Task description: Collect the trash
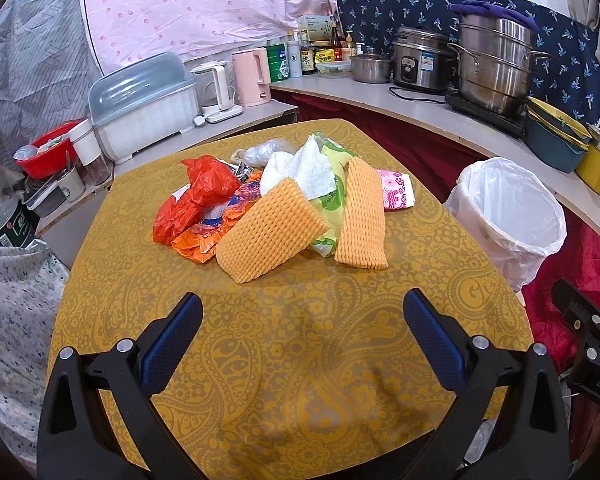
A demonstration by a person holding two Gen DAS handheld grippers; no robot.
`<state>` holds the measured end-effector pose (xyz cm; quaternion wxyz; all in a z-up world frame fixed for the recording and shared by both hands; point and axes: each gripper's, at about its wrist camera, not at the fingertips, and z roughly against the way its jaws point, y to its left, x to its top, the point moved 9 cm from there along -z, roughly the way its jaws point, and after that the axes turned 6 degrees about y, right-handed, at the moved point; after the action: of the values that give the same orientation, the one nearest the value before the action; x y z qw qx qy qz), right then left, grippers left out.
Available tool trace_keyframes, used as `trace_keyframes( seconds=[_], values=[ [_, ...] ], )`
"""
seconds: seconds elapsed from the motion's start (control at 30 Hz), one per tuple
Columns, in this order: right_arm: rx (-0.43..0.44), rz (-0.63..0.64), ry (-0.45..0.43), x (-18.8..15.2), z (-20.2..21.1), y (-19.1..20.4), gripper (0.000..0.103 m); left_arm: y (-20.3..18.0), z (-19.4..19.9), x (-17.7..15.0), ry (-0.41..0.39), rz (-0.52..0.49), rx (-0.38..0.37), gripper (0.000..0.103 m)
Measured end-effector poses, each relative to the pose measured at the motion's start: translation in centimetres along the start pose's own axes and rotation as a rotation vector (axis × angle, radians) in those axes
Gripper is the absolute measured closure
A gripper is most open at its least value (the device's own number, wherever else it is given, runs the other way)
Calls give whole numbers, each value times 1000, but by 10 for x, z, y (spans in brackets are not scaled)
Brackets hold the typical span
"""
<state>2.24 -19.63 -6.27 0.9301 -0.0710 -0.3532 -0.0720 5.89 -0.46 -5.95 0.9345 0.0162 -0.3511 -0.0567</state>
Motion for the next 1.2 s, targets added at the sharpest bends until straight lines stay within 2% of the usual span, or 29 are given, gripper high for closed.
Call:
trace_keyframes(
  seconds=[0.9,1.2],
  values=[
    [-3,-2,1,1,0,0,7,2,-1,0,6,4,-5,7],
    [2,-18,3,7,-13,6,7,16,-14,-2,31,34,-28,7]
  ],
)
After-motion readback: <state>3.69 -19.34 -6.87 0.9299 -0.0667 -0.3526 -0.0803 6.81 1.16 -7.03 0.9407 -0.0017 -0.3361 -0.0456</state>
